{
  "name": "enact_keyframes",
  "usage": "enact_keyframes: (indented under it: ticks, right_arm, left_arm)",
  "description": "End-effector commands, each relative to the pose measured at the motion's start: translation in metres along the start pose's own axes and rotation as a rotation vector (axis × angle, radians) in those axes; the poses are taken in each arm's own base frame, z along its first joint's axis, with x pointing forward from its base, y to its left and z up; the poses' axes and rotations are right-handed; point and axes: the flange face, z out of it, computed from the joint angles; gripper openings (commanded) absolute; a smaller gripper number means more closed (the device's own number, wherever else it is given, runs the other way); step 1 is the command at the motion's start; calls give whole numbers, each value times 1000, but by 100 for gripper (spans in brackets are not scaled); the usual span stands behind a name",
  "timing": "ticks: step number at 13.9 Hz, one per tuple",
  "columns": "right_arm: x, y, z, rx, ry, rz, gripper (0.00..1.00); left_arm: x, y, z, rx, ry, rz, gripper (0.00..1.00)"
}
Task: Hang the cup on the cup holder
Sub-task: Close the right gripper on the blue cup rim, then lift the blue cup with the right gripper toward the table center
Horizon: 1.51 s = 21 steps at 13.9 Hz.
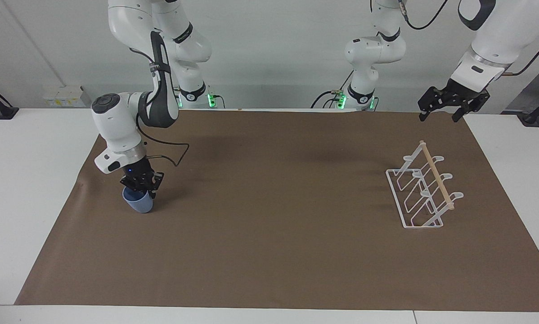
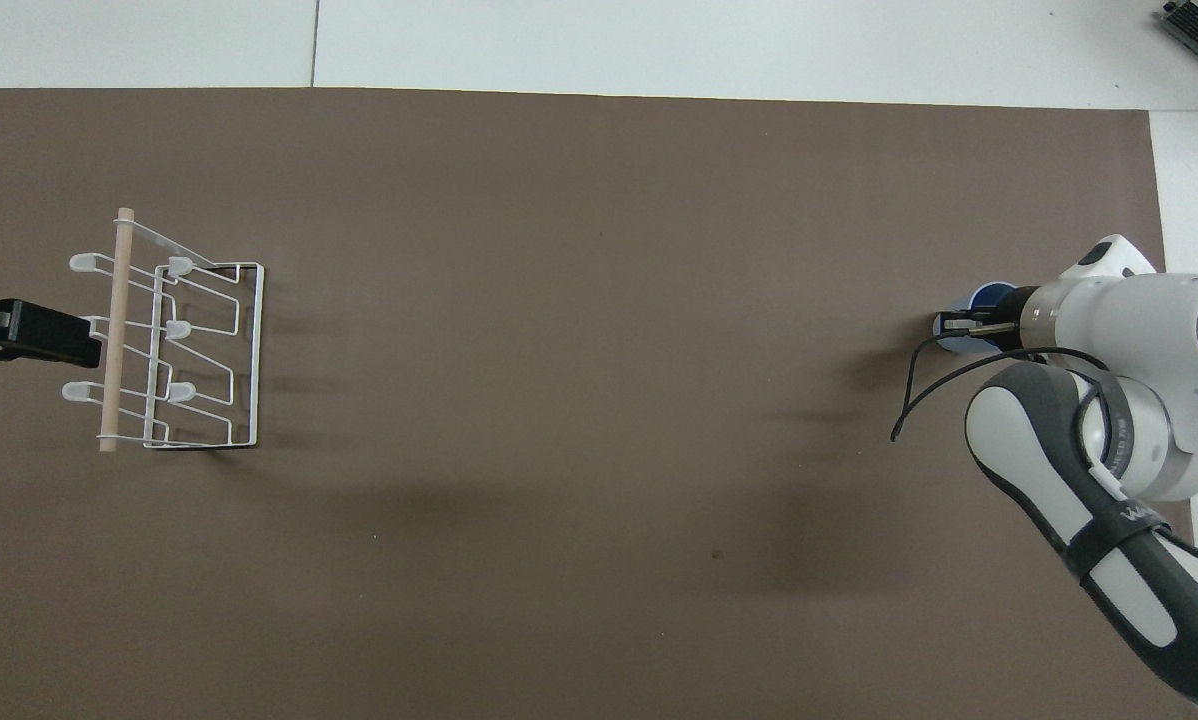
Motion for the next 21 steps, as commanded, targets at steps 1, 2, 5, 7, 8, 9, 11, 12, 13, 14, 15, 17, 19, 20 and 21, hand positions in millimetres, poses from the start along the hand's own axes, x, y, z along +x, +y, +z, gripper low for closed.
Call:
enact_keyframes:
  ticks: [1, 2, 5, 7, 8, 9, 11, 12, 13, 14, 15, 17, 19, 20, 21]
  right_arm:
    - [-4, 4, 0, 4, 1, -13, 0]
    - [-3, 4, -1, 3, 3, -11, 0]
    - [5, 4, -9, 3, 20, -6, 0]
    - [25, 2, -36, 11, 8, -12, 0]
    - [36, -1, -53, 23, -6, -13, 0]
    - [45, -7, -69, 31, -18, -24, 0]
    - [54, -16, -104, 34, -13, -42, 0]
    - [58, -41, -124, 44, 4, -79, 0]
    - [58, -56, -143, 44, 27, -105, 0]
    - [58, -74, -155, 59, 45, -125, 0]
    - [61, -90, -166, 97, 70, -128, 0]
    - [63, -123, -172, 191, 98, -120, 0]
    - [58, -158, -174, 218, 97, -161, 0]
    - [57, -170, -175, 224, 112, -180, 0]
    - [54, -184, -176, 239, 126, -191, 0]
  left_arm:
    - [-5, -3, -1, 17, -9, 2, 100]
    - [-5, -3, -1, 17, -9, 2, 100]
    - [-5, -2, -1, 17, -9, 3, 100]
    - [-5, -3, -1, 17, -9, 2, 100]
    - [-5, -3, -1, 17, -9, 2, 100]
    - [-5, -2, -1, 17, -9, 3, 100]
    - [-5, -3, -1, 17, -9, 2, 100]
    - [-5, -3, -1, 17, -9, 2, 100]
    - [-5, -3, -1, 17, -8, 2, 100]
    - [-5, -2, -1, 17, -9, 3, 100]
    - [-5, -3, -1, 17, -9, 2, 100]
    - [-5, -3, -1, 17, -9, 2, 100]
    - [-5, -1, -1, 17, -8, 3, 100]
    - [-5, 0, 0, 17, -9, 8, 100]
    - [-5, 0, 0, 17, -9, 3, 100]
